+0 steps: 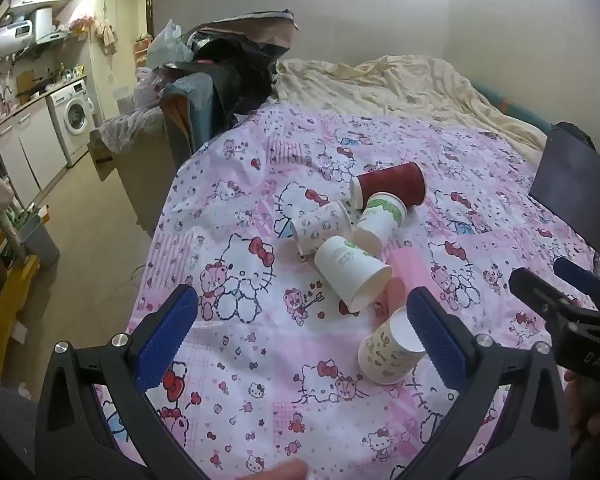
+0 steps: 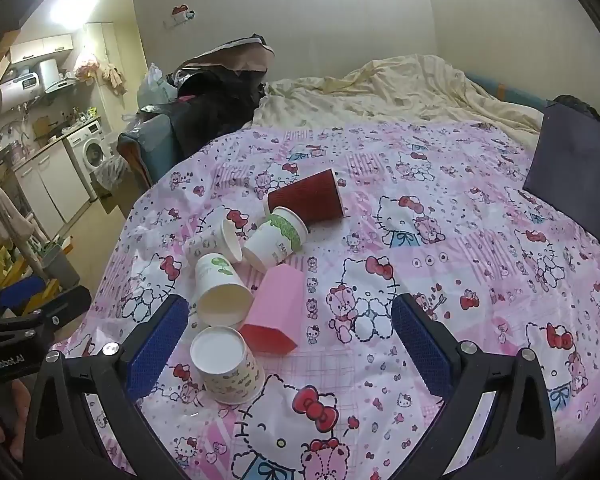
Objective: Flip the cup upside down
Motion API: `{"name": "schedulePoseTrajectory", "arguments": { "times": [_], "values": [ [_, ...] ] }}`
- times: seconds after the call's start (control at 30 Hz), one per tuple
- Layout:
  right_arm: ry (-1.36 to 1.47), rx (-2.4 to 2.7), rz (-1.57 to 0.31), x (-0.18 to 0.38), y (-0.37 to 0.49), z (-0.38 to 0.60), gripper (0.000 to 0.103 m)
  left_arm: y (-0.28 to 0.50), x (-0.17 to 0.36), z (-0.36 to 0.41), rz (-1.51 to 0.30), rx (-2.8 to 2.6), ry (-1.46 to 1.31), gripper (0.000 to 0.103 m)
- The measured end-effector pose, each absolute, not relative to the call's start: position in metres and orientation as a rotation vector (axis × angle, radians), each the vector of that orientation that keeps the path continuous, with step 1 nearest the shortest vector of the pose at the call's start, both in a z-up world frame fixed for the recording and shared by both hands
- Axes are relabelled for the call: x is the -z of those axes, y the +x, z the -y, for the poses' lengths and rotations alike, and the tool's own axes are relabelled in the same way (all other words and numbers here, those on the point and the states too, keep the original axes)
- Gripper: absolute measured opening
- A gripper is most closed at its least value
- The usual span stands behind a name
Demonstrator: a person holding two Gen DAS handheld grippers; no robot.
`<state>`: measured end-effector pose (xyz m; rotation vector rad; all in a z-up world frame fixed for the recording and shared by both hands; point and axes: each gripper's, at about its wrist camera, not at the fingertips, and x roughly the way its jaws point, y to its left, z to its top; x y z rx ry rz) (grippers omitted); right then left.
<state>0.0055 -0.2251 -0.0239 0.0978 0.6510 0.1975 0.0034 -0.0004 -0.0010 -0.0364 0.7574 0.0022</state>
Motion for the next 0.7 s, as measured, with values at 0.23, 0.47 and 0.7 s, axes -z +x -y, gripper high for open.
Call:
{"name": "schedulePoseTrajectory", "arguments": {
  "times": [0.23, 0.47, 0.7],
  "values": [
    [0.096, -0.192, -0.651, 0.0234, 0.0038, 0.2274, 0.103, -0.0005, -0.0061, 0.0023, -0.712, -0.009, -0.019, 0.103],
    [0.091, -0.194, -0.657, 0.0252, 0.005, 0.223, 0.103, -0.0014, -0.001, -0.0001, -0.721, -0.017, -0.029, 0.103],
    [0.092, -0.194, -0.658, 0.0243, 0.0061, 0.2242, 0.103, -0.0011, -0.0006, -0.0003, -0.718, -0.015, -0.025, 0.103]
  ]
}}
